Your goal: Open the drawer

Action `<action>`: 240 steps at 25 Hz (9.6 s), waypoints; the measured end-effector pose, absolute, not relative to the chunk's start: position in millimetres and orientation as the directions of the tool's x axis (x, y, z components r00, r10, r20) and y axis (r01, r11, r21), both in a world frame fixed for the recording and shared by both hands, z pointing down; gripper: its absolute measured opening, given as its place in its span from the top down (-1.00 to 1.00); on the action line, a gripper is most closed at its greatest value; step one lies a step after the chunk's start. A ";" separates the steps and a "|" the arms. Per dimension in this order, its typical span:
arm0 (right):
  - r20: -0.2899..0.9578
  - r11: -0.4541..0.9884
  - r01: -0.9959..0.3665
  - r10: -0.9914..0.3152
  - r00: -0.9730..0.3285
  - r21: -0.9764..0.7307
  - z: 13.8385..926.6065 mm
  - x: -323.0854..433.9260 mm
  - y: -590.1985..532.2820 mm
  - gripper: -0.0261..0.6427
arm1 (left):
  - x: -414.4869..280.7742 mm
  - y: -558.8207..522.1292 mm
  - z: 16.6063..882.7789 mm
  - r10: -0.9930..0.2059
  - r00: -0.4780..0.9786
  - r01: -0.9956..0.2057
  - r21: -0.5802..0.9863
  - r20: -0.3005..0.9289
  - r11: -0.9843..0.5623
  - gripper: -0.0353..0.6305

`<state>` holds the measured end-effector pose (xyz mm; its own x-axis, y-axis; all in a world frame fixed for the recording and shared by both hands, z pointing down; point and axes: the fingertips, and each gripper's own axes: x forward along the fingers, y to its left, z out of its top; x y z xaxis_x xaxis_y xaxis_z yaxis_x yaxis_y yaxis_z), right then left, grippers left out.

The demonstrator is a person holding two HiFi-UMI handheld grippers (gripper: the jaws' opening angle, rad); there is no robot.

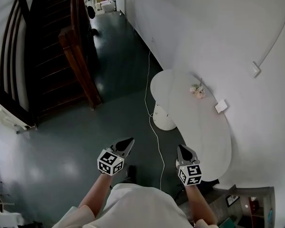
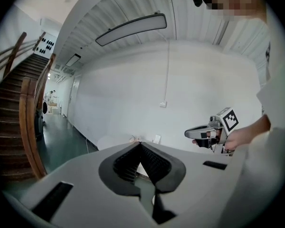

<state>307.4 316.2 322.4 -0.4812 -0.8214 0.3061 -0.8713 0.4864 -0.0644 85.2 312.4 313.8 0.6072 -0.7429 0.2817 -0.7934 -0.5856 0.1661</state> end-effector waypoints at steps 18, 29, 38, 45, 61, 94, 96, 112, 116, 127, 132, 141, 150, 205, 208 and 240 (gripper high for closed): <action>0.351 0.381 -0.922 -0.857 -0.379 -0.066 334.7 240.5 197.1 0.89 | 23.1 169.9 328.1 -0.652 0.700 -0.710 0.179 0.293 -0.681 0.87; 0.381 0.317 -0.946 -0.868 -0.319 -0.070 341.5 242.1 163.9 0.89 | 14.6 126.3 343.6 -0.612 0.732 -0.676 0.207 0.300 -0.707 0.87; 0.405 0.345 -0.935 -0.846 -0.346 -0.078 354.8 258.6 124.2 0.89 | 26.5 95.3 358.7 -0.629 0.713 -0.698 0.224 0.310 -0.681 0.87; 0.422 0.416 -0.903 -0.803 -0.421 -0.110 372.6 271.3 74.1 0.89 | 48.4 63.8 367.2 -0.671 0.668 -0.742 0.230 0.322 -0.629 0.87; 0.539 0.550 -0.810 -0.627 -0.562 -0.205 462.3 286.1 -21.5 0.89 | 97.0 -7.3 442.0 -0.698 0.595 -0.804 0.283 0.399 -0.524 0.87; 0.691 0.560 -0.800 -0.490 -0.531 -0.217 585.0 224.6 -81.0 0.89 | 89.3 -105.6 566.0 -0.603 0.677 -0.736 0.369 0.423 -0.568 0.87; 0.699 0.547 -0.808 -0.491 -0.520 -0.217 596.8 219.8 -83.0 0.89 | 93.3 -111.4 577.9 -0.585 0.699 -0.714 0.378 0.410 -0.589 0.87; 0.766 0.489 -0.855 -0.478 -0.429 -0.174 684.5 182.7 -88.2 0.89 | 104.2 -144.5 681.8 -0.463 0.790 -0.594 0.319 0.401 -0.738 0.87; 0.782 0.498 -0.855 -0.473 -0.407 -0.144 705.3 178.6 -88.9 0.89 | 115.9 -154.5 707.9 -0.437 0.816 -0.556 0.301 0.379 -0.775 0.87; 0.784 0.446 -0.888 -0.510 -0.353 -0.110 754.0 169.1 -98.0 0.89 | 147.8 -180.3 772.8 -0.388 0.866 -0.480 0.305 0.317 -0.823 0.87; 0.792 0.431 -0.895 -0.503 -0.346 -0.117 777.7 166.5 -93.7 0.89 | 159.0 -179.6 806.5 -0.370 0.875 -0.467 0.340 0.312 -0.816 0.87; 0.792 0.414 -0.906 -0.523 -0.315 -0.086 820.1 173.3 -81.8 0.89 | 176.3 -184.0 850.5 -0.349 0.889 -0.448 0.400 0.298 -0.800 0.87; 0.787 0.391 -0.915 -0.534 -0.310 -0.095 845.5 172.6 -84.6 0.89 | 207.7 -205.6 870.2 -0.339 0.900 -0.428 0.412 0.273 -0.805 0.59; 0.767 0.404 -0.906 -0.540 -0.348 -0.127 868.8 150.6 -57.9 0.89 | 175.1 -193.1 902.2 -0.436 0.857 -0.516 0.449 0.275 -0.730 0.58; 0.768 0.415 -0.901 -0.534 -0.355 -0.128 869.7 144.4 -52.4 0.89 | 166.0 -186.8 902.3 -0.440 0.854 -0.520 0.449 0.277 -0.727 0.58; 0.754 0.546 -0.826 -0.482 -0.446 -0.139 862.8 75.4 -16.9 0.89 | 73.2 -129.5 903.7 -0.454 0.832 -0.554 0.468 0.318 -0.688 0.58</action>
